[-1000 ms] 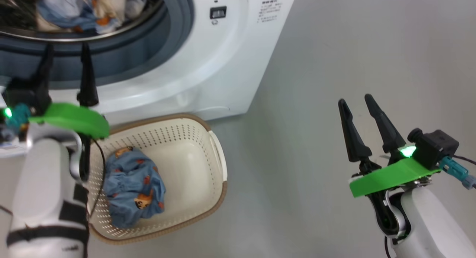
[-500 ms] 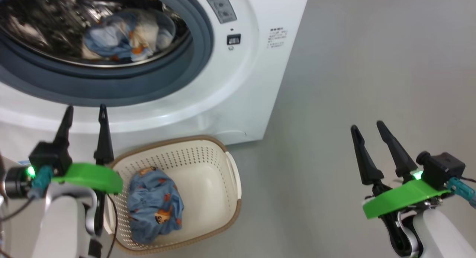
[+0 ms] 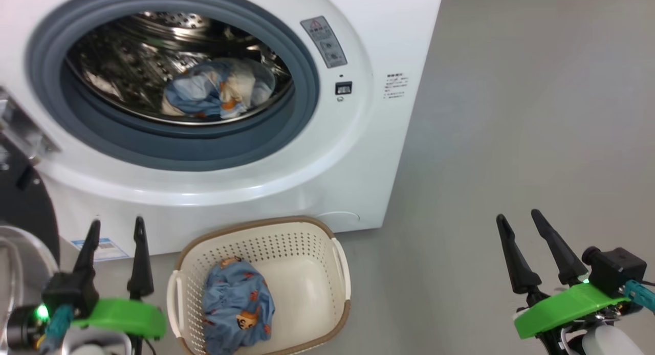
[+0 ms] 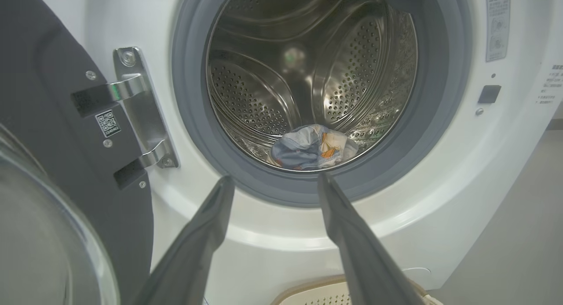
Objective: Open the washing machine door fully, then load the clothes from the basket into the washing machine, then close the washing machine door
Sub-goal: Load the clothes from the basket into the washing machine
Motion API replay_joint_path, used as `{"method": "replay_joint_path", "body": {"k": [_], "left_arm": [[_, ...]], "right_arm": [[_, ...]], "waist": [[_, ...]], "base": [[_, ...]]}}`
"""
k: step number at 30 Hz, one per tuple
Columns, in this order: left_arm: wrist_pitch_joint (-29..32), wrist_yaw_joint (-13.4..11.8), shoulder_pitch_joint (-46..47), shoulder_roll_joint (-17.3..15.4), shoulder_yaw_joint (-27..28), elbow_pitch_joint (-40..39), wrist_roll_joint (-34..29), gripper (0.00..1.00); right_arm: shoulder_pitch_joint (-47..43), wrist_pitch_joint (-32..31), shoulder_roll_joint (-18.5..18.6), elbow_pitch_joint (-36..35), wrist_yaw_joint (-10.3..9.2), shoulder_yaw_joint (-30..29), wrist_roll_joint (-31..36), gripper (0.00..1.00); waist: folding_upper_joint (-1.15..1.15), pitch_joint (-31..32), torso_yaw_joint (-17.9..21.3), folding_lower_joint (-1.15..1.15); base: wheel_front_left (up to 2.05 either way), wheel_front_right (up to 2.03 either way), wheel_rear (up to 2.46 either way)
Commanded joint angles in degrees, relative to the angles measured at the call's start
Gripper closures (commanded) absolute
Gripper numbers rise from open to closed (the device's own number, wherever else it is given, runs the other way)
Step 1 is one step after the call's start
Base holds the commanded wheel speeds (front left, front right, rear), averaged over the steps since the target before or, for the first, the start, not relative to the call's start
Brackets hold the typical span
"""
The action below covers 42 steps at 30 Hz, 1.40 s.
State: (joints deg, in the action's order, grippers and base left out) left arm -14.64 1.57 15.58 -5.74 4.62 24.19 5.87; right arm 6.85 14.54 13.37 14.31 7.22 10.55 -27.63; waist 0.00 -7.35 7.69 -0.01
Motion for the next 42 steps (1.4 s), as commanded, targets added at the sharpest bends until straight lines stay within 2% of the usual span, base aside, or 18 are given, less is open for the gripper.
{"method": "replay_joint_path", "body": {"k": [1,13,24,32,42], "left_arm": [[-0.36,0.27,-0.95,-0.97,2.13,-2.54,-0.84,0.00],[-0.36,0.29,-11.82,0.73,4.54,-10.69,-0.79,0.00],[-0.36,0.44,-13.02,1.43,5.13,-12.37,-0.96,0.00],[-0.36,1.55,-11.26,1.51,4.61,-8.95,-0.93,0.00],[-0.36,2.98,-5.64,0.78,2.84,-0.66,-1.50,0.00]], "right_arm": [[-0.53,0.46,1.25,-1.39,0.26,0.51,0.15,0.00],[-3.31,0.46,1.48,-1.70,0.26,-0.65,0.19,0.00],[-3.13,0.46,1.19,-2.09,0.26,-1.19,0.39,0.00],[-1.72,0.46,0.37,-2.49,0.26,-1.09,0.62,0.00],[1.93,0.46,-1.46,-3.06,0.26,-0.41,0.97,0.00]], "waist": [[0.00,1.27,-1.11,0.01],[0.00,2.97,-1.73,0.01],[0.00,1.97,-1.62,0.01],[0.00,-0.50,-0.98,0.01],[0.00,-7.35,0.42,0.01]], "base": [[0.00,0.00,0.00],[0.00,0.00,0.00],[0.00,0.00,0.00],[0.00,0.00,0.00],[0.00,0.00,0.00]]}}
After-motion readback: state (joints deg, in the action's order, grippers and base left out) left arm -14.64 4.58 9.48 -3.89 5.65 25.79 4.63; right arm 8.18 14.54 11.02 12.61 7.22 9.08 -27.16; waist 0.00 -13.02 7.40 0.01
